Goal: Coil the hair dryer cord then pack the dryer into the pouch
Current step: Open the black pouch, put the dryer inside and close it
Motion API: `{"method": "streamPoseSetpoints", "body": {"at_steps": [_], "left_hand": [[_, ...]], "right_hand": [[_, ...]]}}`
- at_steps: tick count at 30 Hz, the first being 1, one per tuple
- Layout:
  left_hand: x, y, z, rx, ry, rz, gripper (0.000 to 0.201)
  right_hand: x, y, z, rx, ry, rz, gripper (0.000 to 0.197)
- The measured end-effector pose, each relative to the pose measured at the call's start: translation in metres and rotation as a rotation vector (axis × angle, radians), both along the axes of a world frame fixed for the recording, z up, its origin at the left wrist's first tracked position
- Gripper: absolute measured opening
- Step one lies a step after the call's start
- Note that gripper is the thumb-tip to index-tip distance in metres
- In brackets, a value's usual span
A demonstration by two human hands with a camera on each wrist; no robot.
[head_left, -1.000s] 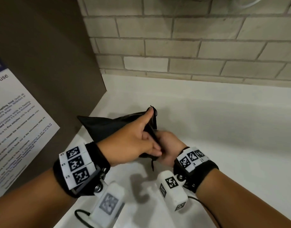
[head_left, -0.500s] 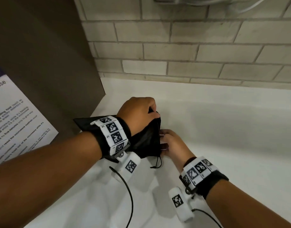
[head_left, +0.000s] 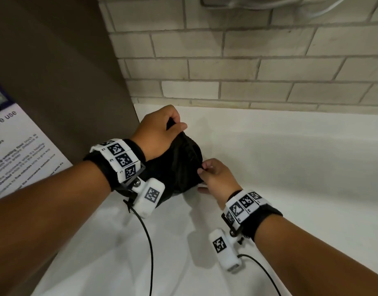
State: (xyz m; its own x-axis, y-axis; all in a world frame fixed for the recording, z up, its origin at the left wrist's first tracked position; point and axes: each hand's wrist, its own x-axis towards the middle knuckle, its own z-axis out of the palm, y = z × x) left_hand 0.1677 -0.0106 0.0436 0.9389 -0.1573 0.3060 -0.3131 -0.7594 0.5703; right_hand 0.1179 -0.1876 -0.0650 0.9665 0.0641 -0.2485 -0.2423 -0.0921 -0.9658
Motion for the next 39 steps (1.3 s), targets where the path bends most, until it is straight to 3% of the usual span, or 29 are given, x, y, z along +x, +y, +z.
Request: {"method": "streamPoseSetpoints", "body": {"at_steps": [3, 7, 12, 16, 19, 24, 31, 34, 39], "left_hand": [[-0.002, -0.001, 0.006, -0.069, -0.045, 0.024, 0.017], [-0.009, 0.008, 0.027, -0.102, -0.166, 0.094, 0.018], [-0.040, 0.056, 0.060, 0.028, -0.344, 0.285, 0.026], [-0.064, 0.085, 0.077, 0.099, -0.357, 0.413, 0.031], [-0.067, 0.100, 0.079, 0.105, -0.248, 0.429, 0.041], [-0.043, 0.106, 0.051, 0.071, -0.041, 0.455, 0.038], [0.032, 0.095, -0.002, -0.069, 0.141, 0.405, 0.028], [0.054, 0.092, -0.025, -0.027, 0.176, 0.398, 0.029], [0.073, 0.093, -0.051, 0.142, 0.234, 0.465, 0.025]], "right_hand": [[-0.004, 0.013, 0.004, -0.044, -0.122, 0.018, 0.031], [0.002, 0.019, 0.022, -0.049, -0.235, -0.042, 0.018], [0.012, 0.024, 0.074, 0.138, -0.297, 0.030, 0.029], [0.007, 0.034, 0.115, 0.225, -0.293, 0.231, 0.028], [0.011, 0.042, 0.123, 0.176, -0.257, 0.282, 0.024], [0.034, 0.052, 0.098, 0.129, -0.068, 0.261, 0.023], [0.086, 0.052, 0.052, -0.151, -0.021, 0.159, 0.033], [0.110, 0.049, 0.025, -0.253, -0.077, 0.180, 0.036], [0.132, 0.053, -0.001, -0.204, -0.036, 0.124, 0.030]]}}
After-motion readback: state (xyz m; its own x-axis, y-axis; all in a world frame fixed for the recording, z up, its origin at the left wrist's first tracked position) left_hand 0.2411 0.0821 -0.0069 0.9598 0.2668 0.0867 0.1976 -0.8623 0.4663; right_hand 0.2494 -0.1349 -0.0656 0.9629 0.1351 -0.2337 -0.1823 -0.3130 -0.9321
